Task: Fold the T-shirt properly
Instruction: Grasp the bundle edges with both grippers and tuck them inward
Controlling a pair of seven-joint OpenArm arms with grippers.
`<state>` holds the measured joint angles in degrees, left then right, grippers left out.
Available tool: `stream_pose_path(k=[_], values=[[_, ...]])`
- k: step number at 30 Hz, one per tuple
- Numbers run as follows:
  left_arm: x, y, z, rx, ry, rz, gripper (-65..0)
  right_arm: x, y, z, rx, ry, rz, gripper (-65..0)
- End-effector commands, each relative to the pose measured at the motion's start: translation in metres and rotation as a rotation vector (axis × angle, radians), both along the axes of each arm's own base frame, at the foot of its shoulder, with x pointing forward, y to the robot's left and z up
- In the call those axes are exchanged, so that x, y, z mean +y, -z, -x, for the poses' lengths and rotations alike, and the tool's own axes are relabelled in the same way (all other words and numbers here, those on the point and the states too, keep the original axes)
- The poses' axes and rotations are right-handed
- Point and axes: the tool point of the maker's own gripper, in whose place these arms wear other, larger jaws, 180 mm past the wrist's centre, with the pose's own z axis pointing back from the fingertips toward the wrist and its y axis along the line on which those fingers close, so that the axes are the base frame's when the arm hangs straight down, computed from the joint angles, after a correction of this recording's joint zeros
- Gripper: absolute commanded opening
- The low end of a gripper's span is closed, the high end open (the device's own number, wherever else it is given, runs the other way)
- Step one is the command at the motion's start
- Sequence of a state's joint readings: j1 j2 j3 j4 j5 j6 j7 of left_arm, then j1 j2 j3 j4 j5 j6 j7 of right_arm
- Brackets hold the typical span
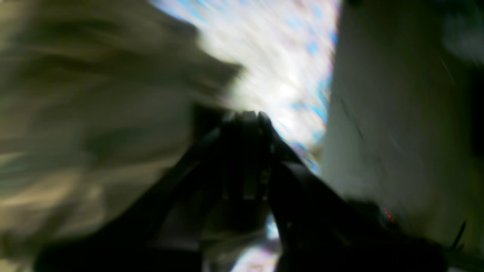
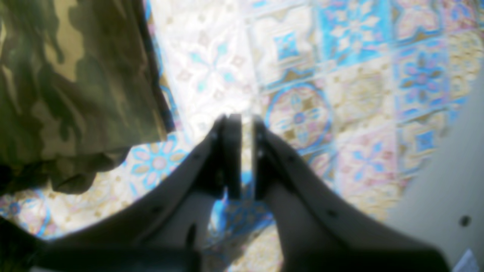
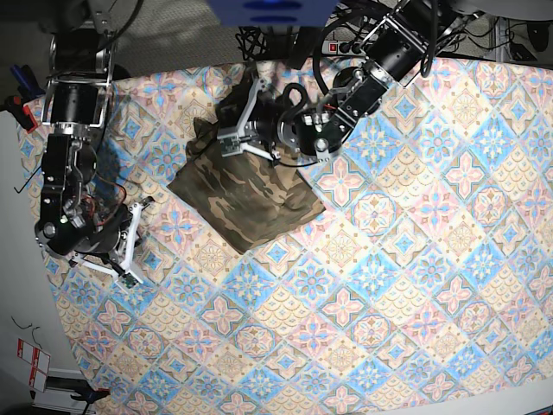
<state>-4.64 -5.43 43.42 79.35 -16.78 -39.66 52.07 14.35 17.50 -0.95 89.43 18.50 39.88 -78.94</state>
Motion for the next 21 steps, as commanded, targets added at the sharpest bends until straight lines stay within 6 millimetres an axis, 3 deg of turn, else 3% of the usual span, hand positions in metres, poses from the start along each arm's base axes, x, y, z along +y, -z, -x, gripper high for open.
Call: stream_pose_path(k=[1, 5, 10, 14, 21], values=[[-0.02, -0.017, -0.005, -0.025, 0.033, 0.063, -60.7, 0.001, -0.009, -0.012, -0.026, -0.012, -0.007, -60.1], [-0.04, -0.013, 0.021, -0.02, 0.146, 0.054, -60.8, 0.005, 0.004, -0.02, 0.018, -0.027, -0.004, -60.4], [-0.035, 0.009, 0.011, 0.022, 0.131, -0.009, -60.6, -0.011, 0.01, -0.02, 0.029, -0.016, 0.115, -60.3], [-0.024, 0.031, 0.005, 0.067, 0.115, -0.08, -60.5, 0.003, 0.021, -0.02, 0.036, -0.083, 0.178, -60.3], [-0.003, 0.04, -0.008, 0.062, 0.097, -0.129, -60.6, 0.02, 0.067, -0.016, 0.139, -0.103, 0.137, -60.3]])
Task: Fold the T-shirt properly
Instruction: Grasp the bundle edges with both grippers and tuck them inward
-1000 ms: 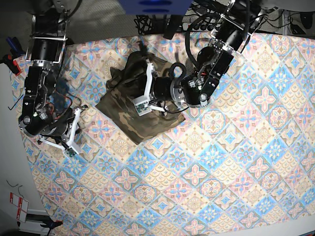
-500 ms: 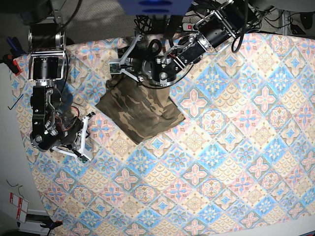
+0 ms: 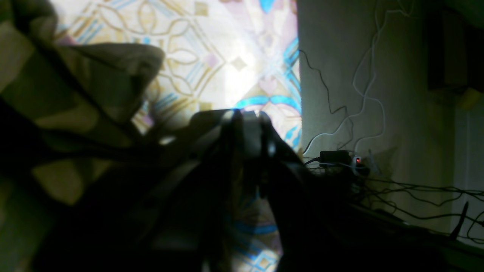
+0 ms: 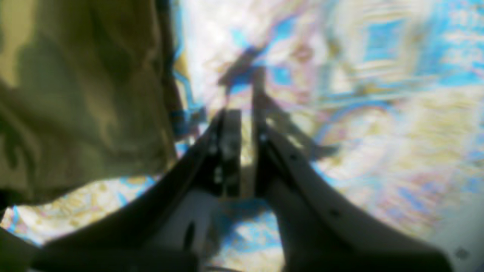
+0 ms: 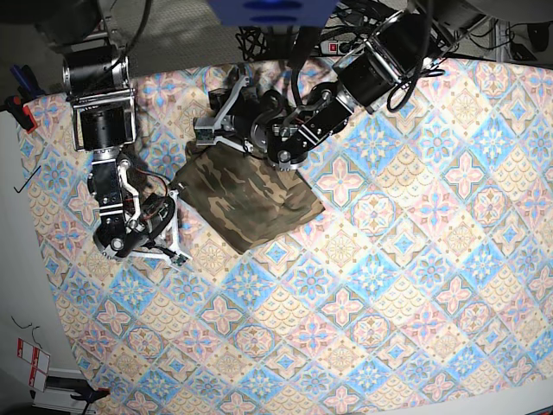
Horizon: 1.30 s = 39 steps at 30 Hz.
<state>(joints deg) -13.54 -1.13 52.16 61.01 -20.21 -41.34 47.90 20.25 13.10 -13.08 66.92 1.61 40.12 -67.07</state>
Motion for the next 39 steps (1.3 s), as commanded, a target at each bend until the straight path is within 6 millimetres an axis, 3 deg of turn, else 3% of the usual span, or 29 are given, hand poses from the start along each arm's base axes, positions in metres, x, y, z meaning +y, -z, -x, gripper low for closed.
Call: stream_pose_path(k=[1, 5, 9, 13, 17, 21, 24, 28, 35, 38, 39], values=[[0.016, 0.008, -0.013, -0.046, 0.002, -0.08, -60.6, -0.009, -0.011, -0.016, -0.031, 0.018, 0.003, -60.3], [0.035, 0.016, -0.013, -0.04, -0.005, -0.115, -60.8, -0.012, 0.001, -0.012, 0.011, 0.035, -0.006, -60.3], [0.058, 0.025, -0.015, -0.036, -0.022, -0.156, -61.0, -0.002, 0.009, -0.001, 0.056, -0.045, 0.051, -60.4], [0.087, 0.027, -0.037, -0.039, -0.117, -0.182, -61.0, 0.007, 0.003, -0.001, 0.034, -0.091, 0.069, -60.4], [0.117, 0.028, -0.058, -0.047, -0.209, -0.205, -61.0, 0.014, 0.013, 0.022, 0.048, -0.115, 0.061, -60.4], [0.142, 0.026, -0.077, -0.061, -0.289, -0.225, -61.0, 0.017, 0.009, 0.033, 0.051, -0.14, 0.091, -60.3], [0.155, 0.023, -0.088, -0.069, -0.343, -0.223, -61.0, 0.035, 0.007, 0.041, 0.036, -0.221, 0.104, -60.4], [0.172, 0.018, -0.105, -0.08, -0.421, -0.217, -61.0, 0.057, -0.008, 0.038, -0.032, -0.295, 0.094, -60.4], [0.194, 0.006, -0.133, -0.098, -0.563, -0.185, -60.9, 0.07, -0.012, 0.046, -0.051, -0.332, 0.082, -60.4], [0.203, 0.008, -0.136, -0.12, -0.564, -0.22, -60.8, 0.079, -0.018, 0.046, -0.073, -0.372, 0.091, -60.4], [0.205, 0.01, -0.135, -0.13, -0.554, -0.238, -60.8, 0.072, -0.022, 0.042, -0.08, -0.359, 0.108, -60.4]])
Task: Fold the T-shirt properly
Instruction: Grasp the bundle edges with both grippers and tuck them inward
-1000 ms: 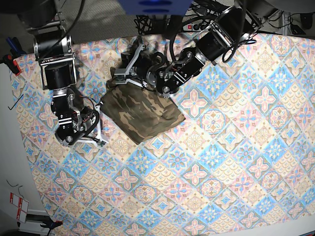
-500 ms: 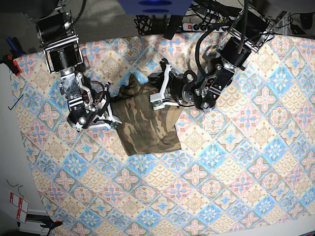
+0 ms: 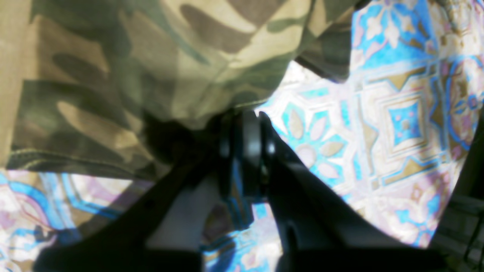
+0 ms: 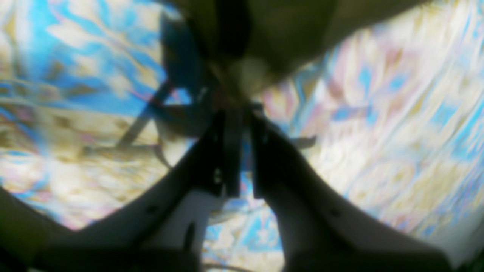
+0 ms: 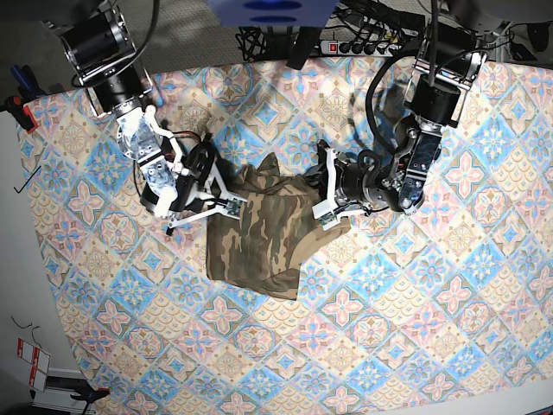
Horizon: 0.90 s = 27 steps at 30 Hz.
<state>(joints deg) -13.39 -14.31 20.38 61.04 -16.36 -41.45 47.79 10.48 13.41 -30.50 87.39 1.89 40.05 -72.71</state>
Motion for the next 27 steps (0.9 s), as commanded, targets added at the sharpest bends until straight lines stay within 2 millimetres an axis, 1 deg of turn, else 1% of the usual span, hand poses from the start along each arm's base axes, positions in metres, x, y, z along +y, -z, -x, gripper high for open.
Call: stream_pose_path(k=[1, 3, 5, 6, 8, 9, 11, 12, 14, 15, 16, 18, 20, 22, 24, 26, 27], values=[[0.019, 0.007, -0.003, -0.004, 0.011, -0.11, -60.8, -0.021, -0.017, -0.021, -0.058, 0.05, 0.04, -60.4], [0.022, 0.014, 0.006, 0.009, 0.023, -0.136, -60.8, -0.055, -0.028, -0.033, -0.097, 0.146, 0.096, -60.4], [0.017, 0.016, 0.009, 0.01, 0.035, -0.141, -60.8, -0.086, -0.037, -0.042, -0.141, 0.222, 0.161, -60.4], [0.016, 0.016, 0.01, 0.01, 0.035, -0.143, -60.8, -0.099, -0.042, -0.047, -0.161, 0.248, 0.197, -60.3], [0.016, 0.021, 0.019, 0.028, 0.035, -0.141, -60.8, -0.115, -0.066, -0.071, -0.24, 0.274, 0.264, -60.3], [0.016, 0.022, 0.021, 0.031, 0.035, -0.141, -60.8, -0.115, -0.071, -0.08, -0.259, 0.278, 0.276, -60.3], [0.016, 0.023, 0.023, 0.036, 0.036, -0.141, -60.8, -0.105, -0.074, -0.094, -0.273, 0.279, 0.239, -60.2], [0.015, 0.023, 0.023, 0.036, 0.039, -0.141, -60.8, -0.104, -0.072, -0.101, -0.268, 0.28, 0.226, -60.2], [0.015, 0.024, 0.025, 0.041, 0.038, -0.142, -60.8, -0.104, -0.062, -0.108, -0.241, 0.278, 0.205, -60.2], [0.016, 0.026, 0.028, 0.046, 0.037, -0.142, -60.8, -0.099, -0.056, -0.111, -0.228, 0.276, 0.178, -60.2], [0.016, 0.026, 0.029, 0.047, 0.037, -0.142, -60.8, -0.087, -0.048, -0.114, -0.216, 0.267, 0.14, -60.2], [0.016, 0.027, 0.03, 0.05, 0.037, -0.142, -60.8, -0.07, -0.029, -0.111, -0.176, 0.252, 0.076, -60.2], [0.015, 0.027, 0.031, 0.052, 0.04, -0.142, -60.8, -0.063, -0.013, -0.108, -0.143, 0.246, 0.036, -60.2], [0.015, 0.027, 0.031, 0.052, 0.04, -0.142, -60.8, -0.056, -0.002, -0.109, -0.124, 0.243, -0.012, -60.2], [0.015, 0.027, 0.032, 0.053, 0.042, -0.142, -60.8, -0.053, 0.014, -0.103, -0.086, 0.247, -0.045, -60.2], [0.016, 0.027, 0.031, 0.052, 0.039, -0.142, -60.8, -0.053, 0.02, -0.101, -0.067, 0.253, -0.056, -60.2], [0.016, 0.027, 0.031, 0.053, 0.037, -0.142, -60.8, -0.049, 0.024, -0.098, -0.054, 0.251, -0.062, -60.2]])
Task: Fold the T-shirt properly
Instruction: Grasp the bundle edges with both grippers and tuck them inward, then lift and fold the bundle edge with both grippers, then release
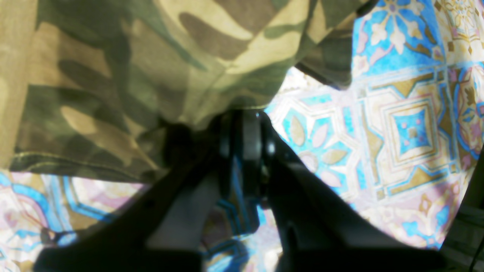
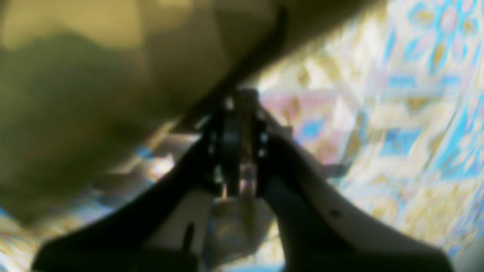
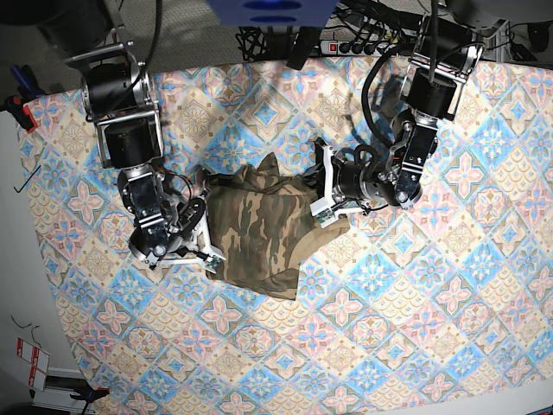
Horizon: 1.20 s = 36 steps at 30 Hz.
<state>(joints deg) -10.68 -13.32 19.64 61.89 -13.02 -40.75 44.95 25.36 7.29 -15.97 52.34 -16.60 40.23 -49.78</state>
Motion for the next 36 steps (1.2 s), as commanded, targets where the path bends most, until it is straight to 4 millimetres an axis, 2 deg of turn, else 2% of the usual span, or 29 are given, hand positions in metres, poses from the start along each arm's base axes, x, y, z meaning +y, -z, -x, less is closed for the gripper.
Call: stream_pose_path(k=[1, 4, 5, 7, 12, 16, 21, 23, 25, 29, 32, 34, 36], values=[[0.022, 0.019, 0.018, 0.061, 0.04, -0.144, -60.8, 0.005, -0.013, -0.016, -0.041, 0.0, -0.01, -60.2], [0.023, 0.016, 0.013, 0.052, 0.036, -0.144, -60.9, 0.009, -0.014, -0.013, -0.028, -0.004, 0.007, -60.2], [0.022, 0.014, 0.009, 0.04, 0.032, -0.136, -60.9, 0.007, -0.013, -0.009, -0.019, -0.003, 0.023, -60.2], [0.023, 0.008, -0.004, 0.005, 0.0, -0.107, -60.7, 0.017, -0.009, 0.005, -0.01, -0.019, 0.029, -60.2], [0.036, -0.001, -0.034, -0.03, -0.101, -0.062, -60.5, 0.041, -0.022, 0.03, -0.064, -0.129, 0.081, -60.2], [0.04, 0.002, -0.051, -0.025, -0.152, -0.028, -60.5, 0.057, -0.034, 0.038, -0.106, -0.183, 0.092, -60.2], [0.024, -0.002, -0.078, -0.035, -0.218, 0.07, -60.5, 0.083, -0.047, 0.048, -0.145, -0.27, 0.098, -60.2], [0.007, -0.006, -0.087, -0.047, -0.229, 0.118, -60.5, 0.104, -0.055, 0.049, -0.169, -0.288, 0.061, -60.2], [-0.003, -0.009, -0.095, -0.055, -0.24, 0.152, -60.5, 0.115, -0.056, 0.052, -0.17, -0.29, 0.036, -60.2], [-0.035, -0.03, -0.118, -0.108, -0.258, 0.257, -60.5, 0.137, -0.055, 0.056, -0.157, -0.295, -0.008, -60.2], [-0.057, -0.052, -0.136, -0.172, -0.264, 0.341, -60.5, 0.143, -0.056, 0.057, -0.157, -0.298, -0.02, -60.2], [-0.067, -0.064, -0.144, -0.215, -0.275, 0.396, -60.4, 0.146, -0.057, 0.057, -0.159, -0.299, -0.026, -60.2], [-0.06, -0.078, -0.169, -0.3, -0.35, 0.403, -60.4, 0.146, -0.059, 0.057, -0.164, -0.299, -0.028, -60.2]])
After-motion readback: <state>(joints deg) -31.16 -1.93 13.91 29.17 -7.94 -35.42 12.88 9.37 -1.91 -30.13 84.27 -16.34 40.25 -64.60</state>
